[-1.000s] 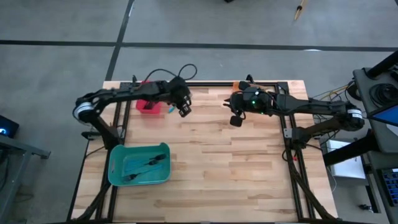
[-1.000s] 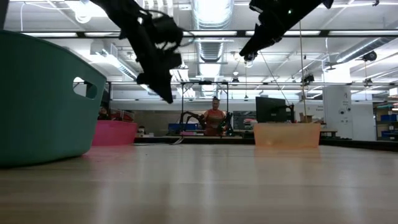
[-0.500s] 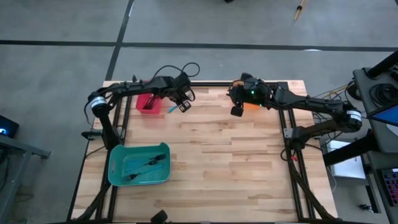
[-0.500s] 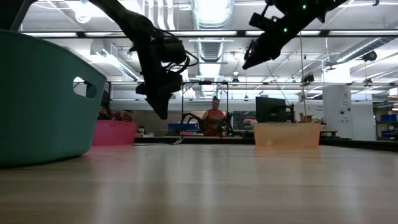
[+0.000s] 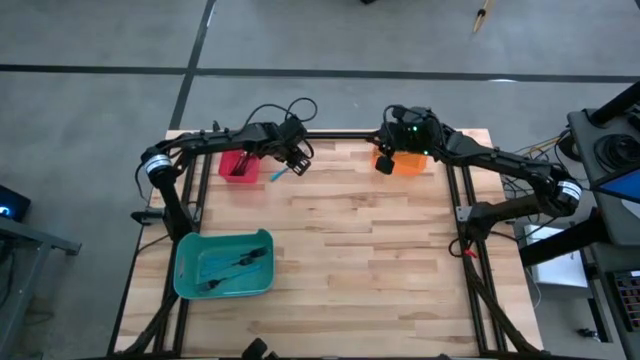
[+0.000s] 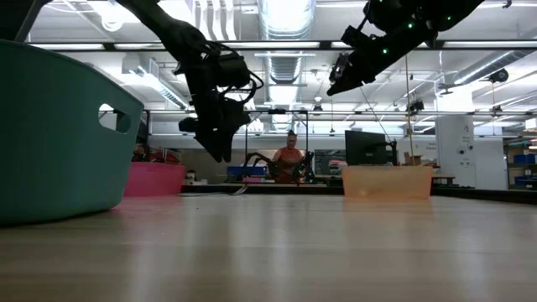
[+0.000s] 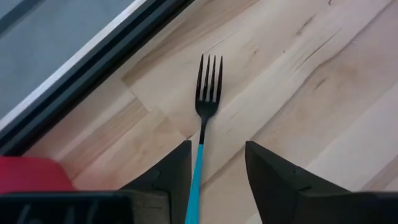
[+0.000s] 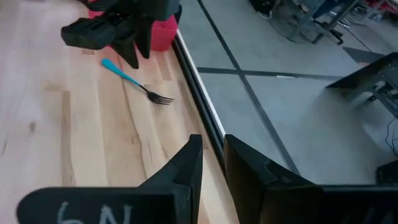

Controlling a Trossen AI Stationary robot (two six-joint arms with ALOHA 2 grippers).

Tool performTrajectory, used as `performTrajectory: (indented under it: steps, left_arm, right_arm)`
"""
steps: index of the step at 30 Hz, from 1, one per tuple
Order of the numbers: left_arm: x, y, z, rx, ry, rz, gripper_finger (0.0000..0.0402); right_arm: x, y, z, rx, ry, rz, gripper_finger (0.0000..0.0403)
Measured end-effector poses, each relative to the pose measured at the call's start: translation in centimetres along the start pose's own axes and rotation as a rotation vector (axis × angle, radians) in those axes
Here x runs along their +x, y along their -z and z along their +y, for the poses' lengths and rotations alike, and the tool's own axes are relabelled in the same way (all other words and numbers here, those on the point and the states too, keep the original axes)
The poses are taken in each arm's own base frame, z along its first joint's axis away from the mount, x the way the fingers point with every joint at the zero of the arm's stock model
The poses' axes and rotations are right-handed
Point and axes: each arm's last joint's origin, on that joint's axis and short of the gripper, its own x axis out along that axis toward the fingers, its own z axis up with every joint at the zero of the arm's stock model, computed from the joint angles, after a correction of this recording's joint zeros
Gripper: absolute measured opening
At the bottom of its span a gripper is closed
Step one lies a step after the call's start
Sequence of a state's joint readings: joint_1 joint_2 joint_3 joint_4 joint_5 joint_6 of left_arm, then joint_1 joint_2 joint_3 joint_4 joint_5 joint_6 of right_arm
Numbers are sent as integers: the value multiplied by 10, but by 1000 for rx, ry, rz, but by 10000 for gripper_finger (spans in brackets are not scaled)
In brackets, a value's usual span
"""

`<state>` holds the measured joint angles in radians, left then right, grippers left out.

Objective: Sort silverware by color (type)
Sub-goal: Put the blue fork into the green bin

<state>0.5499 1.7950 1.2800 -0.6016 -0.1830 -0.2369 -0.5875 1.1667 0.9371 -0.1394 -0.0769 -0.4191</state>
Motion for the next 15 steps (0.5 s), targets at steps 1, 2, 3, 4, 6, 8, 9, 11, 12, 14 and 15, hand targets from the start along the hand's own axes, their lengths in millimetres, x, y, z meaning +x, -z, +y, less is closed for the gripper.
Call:
performTrajectory:
  steps: [1, 2, 3, 4, 6, 8, 9, 11, 12, 14, 15]
  left_arm:
    - [1, 0, 0, -6, -1, 2, 132]
    - [2, 0, 0, -8, -1, 1, 134]
    - [4, 0, -1, -8, -3, 4, 135]
    - [6, 1, -1, -11, -3, 8, 135]
    - [16, 2, -3, -24, -2, 30, 135]
    - [26, 6, -4, -22, -7, 61, 135]
    - [31, 7, -5, -20, -10, 73, 135]
    - [39, 8, -6, -12, -13, 83, 135]
    - [43, 9, -7, -3, -14, 88, 135]
    - [51, 11, -6, 6, -19, 105, 135]
    - [53, 12, -6, 7, -21, 111, 135]
  right_arm:
    - [0, 0, 0, 1, 1, 0, 56]
    - [0, 0, 0, 1, 0, 0, 56]
    - [0, 0, 0, 1, -1, 0, 56]
    - [0, 0, 0, 0, -1, 0, 56]
    - [0, 0, 0, 12, -3, 0, 56]
    - [0, 1, 0, 33, -4, 4, 56]
    - [0, 1, 0, 38, -5, 8, 56]
    - [0, 1, 0, 46, -7, 12, 56]
    - [0, 1, 0, 53, -7, 11, 56]
    - [0, 1, 0, 60, -7, 11, 56]
    - [0, 1, 1, 62, -7, 11, 56]
